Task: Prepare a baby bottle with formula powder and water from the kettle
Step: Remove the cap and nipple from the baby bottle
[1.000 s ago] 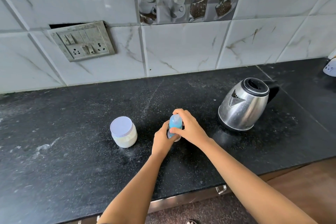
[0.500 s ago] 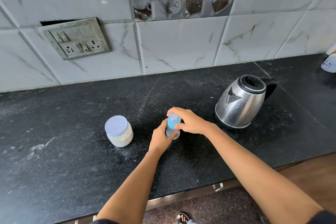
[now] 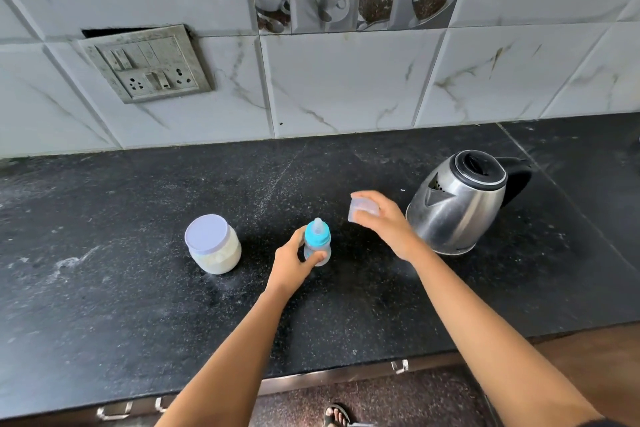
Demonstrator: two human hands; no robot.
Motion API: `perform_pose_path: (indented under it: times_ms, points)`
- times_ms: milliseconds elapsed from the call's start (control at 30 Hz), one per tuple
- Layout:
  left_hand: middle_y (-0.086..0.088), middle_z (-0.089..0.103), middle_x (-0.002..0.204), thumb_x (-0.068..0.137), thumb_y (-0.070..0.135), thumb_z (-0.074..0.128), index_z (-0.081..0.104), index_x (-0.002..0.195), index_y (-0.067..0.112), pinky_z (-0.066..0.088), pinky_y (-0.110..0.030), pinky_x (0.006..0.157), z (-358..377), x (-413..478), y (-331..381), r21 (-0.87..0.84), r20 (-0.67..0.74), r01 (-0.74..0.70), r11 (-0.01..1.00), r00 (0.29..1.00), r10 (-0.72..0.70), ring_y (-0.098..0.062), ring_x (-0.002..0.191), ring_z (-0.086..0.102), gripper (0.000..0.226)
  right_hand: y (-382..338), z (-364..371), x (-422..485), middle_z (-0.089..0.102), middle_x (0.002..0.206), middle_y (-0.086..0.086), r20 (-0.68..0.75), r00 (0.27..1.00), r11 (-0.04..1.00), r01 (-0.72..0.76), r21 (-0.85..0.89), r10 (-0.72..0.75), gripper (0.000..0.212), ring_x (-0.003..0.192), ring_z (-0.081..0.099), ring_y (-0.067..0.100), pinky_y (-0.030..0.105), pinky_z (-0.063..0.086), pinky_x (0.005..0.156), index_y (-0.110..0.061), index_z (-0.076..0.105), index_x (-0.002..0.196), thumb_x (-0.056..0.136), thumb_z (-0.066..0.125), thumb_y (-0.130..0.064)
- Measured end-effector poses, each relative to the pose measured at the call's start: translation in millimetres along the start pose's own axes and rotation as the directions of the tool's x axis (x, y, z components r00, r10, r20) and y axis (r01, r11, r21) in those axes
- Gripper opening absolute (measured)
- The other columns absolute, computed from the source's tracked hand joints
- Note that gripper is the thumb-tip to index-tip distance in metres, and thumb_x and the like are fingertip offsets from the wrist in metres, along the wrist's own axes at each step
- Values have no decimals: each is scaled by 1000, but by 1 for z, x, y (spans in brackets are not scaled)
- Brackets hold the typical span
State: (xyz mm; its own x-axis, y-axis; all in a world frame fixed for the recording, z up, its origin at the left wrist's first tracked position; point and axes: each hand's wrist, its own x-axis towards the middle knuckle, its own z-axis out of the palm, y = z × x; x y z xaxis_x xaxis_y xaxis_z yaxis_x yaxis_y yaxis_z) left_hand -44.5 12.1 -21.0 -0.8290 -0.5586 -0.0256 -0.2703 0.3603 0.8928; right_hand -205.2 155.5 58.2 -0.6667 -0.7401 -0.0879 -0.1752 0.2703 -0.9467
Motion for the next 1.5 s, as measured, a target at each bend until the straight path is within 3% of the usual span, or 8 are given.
perform_pose_path:
  times_ms: [200, 367, 567, 767, 933, 1033, 1167, 1500]
  points:
    - [25, 54, 118, 83, 28, 71, 43, 134, 32, 34, -3, 91, 4, -5, 3, -1, -44, -1, 1000, 999, 0, 11, 109, 50, 59, 65, -3, -34, 58, 116, -7, -47, 990, 989, -132, 73, 136, 43, 110, 55, 4, 18, 46, 83, -26, 54, 117, 80, 74, -17]
    - [27, 55, 116, 82, 27, 71, 44, 133, 32, 32, 2, 87, 8, -7, 5, -15, -75, 17, 1000, 997, -18, 15, 105, 49, 57, 98, 2, -53, 61, 112, -1, -36, 998, 998, -54, -34, 53, 49, 105, 62, 9, 26, 51, 88, -17, 47, 107, 71, 79, -8]
    - [17, 58, 120, 82, 23, 71, 46, 133, 28, 33, 2, 88, 11, -9, 6, -32, -95, 35, 999, 995, -37, 7, 110, 52, 57, 106, 4, -54, 51, 123, -9, -63, 998, 993, -12, -115, 5, 73, 115, 52, 0, 20, 41, 101, -25, 40, 127, 70, 83, -13]
    - [23, 57, 117, 82, 21, 72, 45, 129, 35, 34, 2, 87, 11, -10, 6, -57, -102, 31, 998, 994, -37, 18, 107, 49, 56, 77, 13, -45, 45, 123, -4, -216, 924, 924, 249, -290, -316, 59, 115, 44, 5, 8, 35, 93, -17, 50, 128, 76, 76, -30]
    - [26, 57, 115, 82, 24, 72, 45, 126, 37, 38, -4, 91, 12, -11, 7, -68, -104, 15, 998, 994, -22, 14, 109, 50, 54, 33, 44, -10, 53, 116, 0, 9, 969, 932, 240, -271, -247, 63, 92, 53, 4, 10, 43, 72, -16, 55, 127, 72, 81, -30]
    - [26, 58, 112, 82, 20, 71, 45, 124, 38, 38, -3, 87, 10, -9, 7, -50, -101, 1, 999, 995, -6, 13, 107, 52, 53, 25, 63, 3, 56, 115, -1, 82, 973, 941, 229, -249, -215, 61, 97, 53, 5, 12, 44, 80, -16, 59, 120, 66, 86, -25]
    - [29, 57, 111, 80, 19, 74, 47, 122, 38, 38, -5, 89, 6, -6, 4, -41, -86, -6, 999, 996, 3, 13, 106, 52, 53, 27, 75, 11, 61, 111, 1, 11, 978, 939, 203, -278, -208, 54, 104, 56, 15, 35, 51, 88, -15, 62, 112, 65, 86, -25]
    - [23, 56, 116, 80, 26, 73, 48, 128, 30, 34, 0, 88, -1, -1, 1, -5, -17, -25, 1000, 1000, 25, 17, 107, 48, 55, 23, 49, 30, 60, 118, -8, 305, 939, 917, 255, -307, -159, 54, 112, 46, 8, 26, 40, 88, -21, 63, 121, 71, 81, -23]
